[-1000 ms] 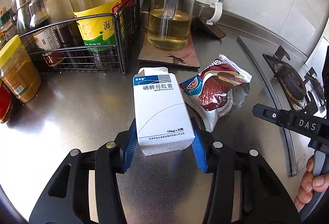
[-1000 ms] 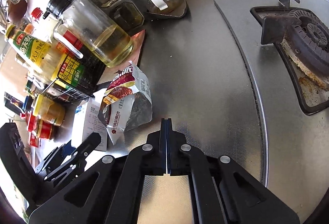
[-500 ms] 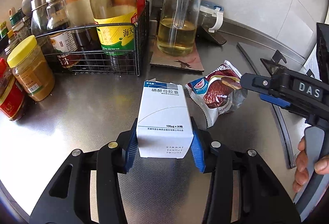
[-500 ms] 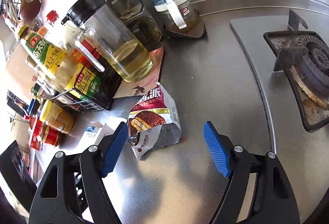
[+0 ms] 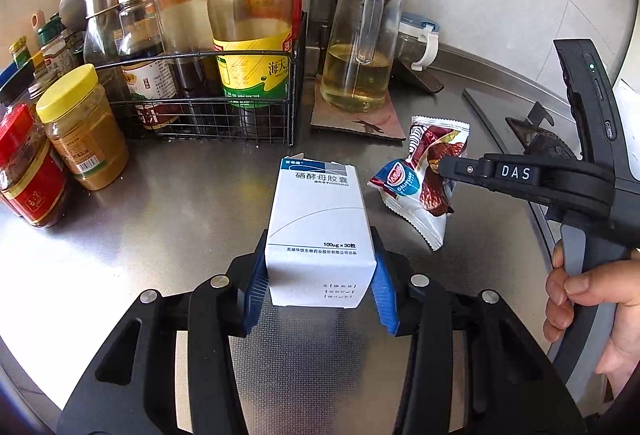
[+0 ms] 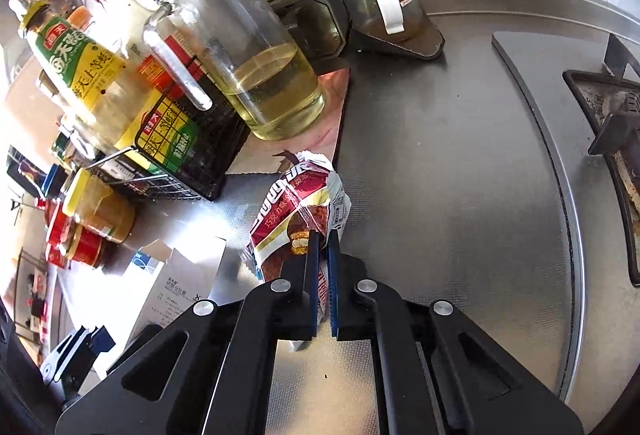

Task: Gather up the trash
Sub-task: 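Carry the white box and red wrapper down toward the black bin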

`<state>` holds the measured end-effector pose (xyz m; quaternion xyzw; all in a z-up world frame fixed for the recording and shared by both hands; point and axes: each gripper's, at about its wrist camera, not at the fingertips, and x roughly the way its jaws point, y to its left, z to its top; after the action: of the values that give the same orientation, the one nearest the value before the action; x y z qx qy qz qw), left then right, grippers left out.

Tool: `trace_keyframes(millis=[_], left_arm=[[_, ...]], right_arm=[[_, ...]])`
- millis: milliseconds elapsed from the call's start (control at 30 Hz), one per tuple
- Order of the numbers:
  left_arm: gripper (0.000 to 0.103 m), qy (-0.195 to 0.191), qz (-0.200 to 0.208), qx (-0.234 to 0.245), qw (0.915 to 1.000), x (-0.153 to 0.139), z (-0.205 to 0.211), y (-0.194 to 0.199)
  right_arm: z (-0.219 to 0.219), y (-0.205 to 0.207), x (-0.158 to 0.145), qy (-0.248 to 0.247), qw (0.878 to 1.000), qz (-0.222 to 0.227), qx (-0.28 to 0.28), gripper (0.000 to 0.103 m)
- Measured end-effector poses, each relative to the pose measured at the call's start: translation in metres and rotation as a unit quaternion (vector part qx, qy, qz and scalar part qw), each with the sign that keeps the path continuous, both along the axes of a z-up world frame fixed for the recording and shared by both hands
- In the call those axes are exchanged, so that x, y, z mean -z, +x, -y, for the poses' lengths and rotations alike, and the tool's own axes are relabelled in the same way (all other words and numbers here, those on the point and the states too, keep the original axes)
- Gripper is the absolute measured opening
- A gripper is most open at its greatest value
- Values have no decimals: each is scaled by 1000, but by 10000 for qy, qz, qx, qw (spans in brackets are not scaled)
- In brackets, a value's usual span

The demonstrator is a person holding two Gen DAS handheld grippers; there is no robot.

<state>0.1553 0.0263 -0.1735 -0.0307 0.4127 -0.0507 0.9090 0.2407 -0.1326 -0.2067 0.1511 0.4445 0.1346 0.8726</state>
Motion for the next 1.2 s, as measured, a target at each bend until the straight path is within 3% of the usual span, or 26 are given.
trace_keyframes(millis=[367,733,967,1200], left_arm=[[43,-47,244,174,9995,-23,12,-52],[43,-74,590,631,9962,-61,36,-144],[43,12,586,767,9953,-63,43,-204],[43,70,329,909,9953,-35,46,-260]], right_arm=[[27,-74,-34,-154,9991,386,-38,4],[65,-186,-62,-134,9980,618,-3,4],[75,-266,-60,-46,9982,583,-136,4],[79,-322,-30,-48,9992,300,-255,4]])
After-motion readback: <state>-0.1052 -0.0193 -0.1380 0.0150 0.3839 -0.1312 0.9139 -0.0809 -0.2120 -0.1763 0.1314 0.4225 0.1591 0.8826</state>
